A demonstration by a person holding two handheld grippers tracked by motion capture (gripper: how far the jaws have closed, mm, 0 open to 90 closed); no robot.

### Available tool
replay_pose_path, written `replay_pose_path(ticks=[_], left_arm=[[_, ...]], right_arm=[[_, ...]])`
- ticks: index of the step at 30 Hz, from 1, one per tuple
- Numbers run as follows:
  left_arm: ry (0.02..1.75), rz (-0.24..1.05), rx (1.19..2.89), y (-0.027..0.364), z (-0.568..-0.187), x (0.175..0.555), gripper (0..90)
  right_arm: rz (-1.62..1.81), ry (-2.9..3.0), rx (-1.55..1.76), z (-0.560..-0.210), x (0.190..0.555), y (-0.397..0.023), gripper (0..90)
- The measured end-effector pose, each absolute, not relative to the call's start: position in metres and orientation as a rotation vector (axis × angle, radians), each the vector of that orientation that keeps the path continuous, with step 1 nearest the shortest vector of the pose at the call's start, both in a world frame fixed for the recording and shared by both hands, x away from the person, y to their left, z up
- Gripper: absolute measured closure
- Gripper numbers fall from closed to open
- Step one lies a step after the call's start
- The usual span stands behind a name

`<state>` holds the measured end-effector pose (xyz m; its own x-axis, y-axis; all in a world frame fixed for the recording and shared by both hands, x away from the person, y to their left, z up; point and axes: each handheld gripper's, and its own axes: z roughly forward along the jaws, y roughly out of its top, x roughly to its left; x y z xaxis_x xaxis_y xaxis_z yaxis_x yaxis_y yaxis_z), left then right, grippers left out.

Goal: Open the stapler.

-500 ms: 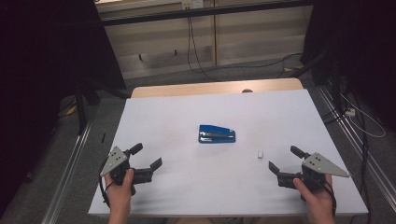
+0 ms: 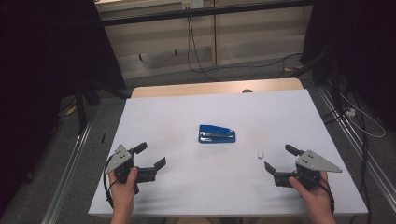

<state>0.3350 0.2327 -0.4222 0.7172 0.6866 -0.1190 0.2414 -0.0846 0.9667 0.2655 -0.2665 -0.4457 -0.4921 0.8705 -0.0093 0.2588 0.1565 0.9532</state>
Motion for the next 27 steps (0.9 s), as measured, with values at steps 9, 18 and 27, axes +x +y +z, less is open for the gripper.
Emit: replay_pose_path(ticks=[9, 18, 27], left_arm=[[0.761, 0.423, 1.675, 0.228, -0.425, 0.343, 2.4], [0.759, 0.399, 1.689, 0.221, -0.425, 0.351, 2.4], [0.727, 0.347, 1.725, 0.198, -0.425, 0.371, 2.4]], right_arm=[[1.361, 1.877, 1.1, -0.441, 0.275, -0.263, 4.6], [1.37, 1.875, 1.095, -0.437, 0.282, -0.26, 4.5], [1.363, 1.89, 1.085, -0.436, 0.282, -0.257, 4.4]])
